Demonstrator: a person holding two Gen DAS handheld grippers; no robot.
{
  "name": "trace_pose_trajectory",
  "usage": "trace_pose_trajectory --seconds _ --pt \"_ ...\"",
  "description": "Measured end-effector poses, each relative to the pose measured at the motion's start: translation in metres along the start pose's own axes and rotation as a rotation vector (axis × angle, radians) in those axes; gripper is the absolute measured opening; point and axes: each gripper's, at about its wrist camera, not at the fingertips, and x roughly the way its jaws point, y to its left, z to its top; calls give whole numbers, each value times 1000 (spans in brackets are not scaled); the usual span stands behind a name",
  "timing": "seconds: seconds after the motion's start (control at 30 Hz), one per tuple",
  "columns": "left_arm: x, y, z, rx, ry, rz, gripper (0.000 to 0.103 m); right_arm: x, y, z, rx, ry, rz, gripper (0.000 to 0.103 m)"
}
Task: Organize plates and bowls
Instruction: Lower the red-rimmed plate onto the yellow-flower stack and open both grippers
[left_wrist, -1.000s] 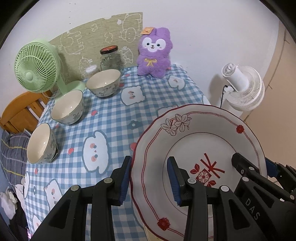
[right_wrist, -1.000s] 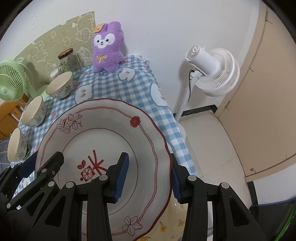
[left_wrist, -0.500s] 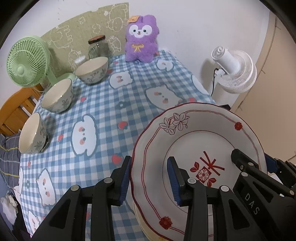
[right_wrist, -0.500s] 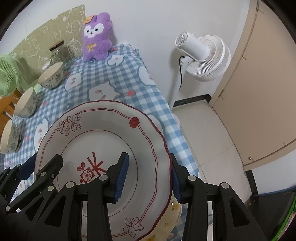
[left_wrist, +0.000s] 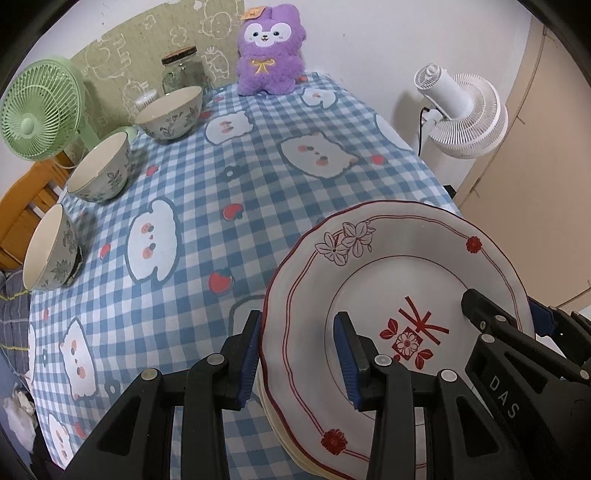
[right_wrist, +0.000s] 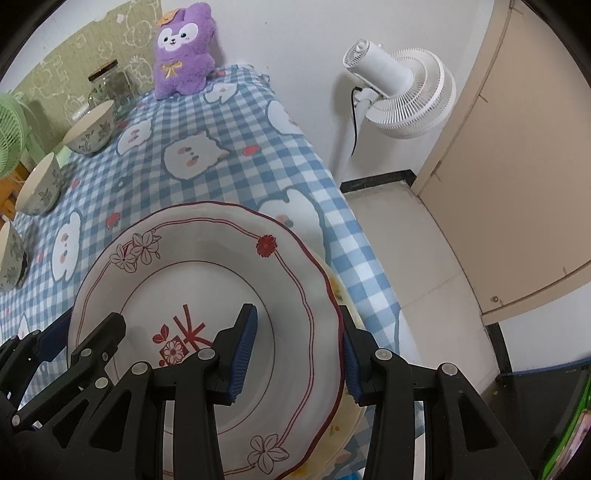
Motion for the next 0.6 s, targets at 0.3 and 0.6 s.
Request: trace_pose_trajectory --seconds 0.3,0.6 --pt "3 -4 -9 8 7 6 38 3 -1 -6 3 13 -6 46" --pt "2 -10 -14 26 -13 18 39 1 -5 -10 1 13 -20 46"
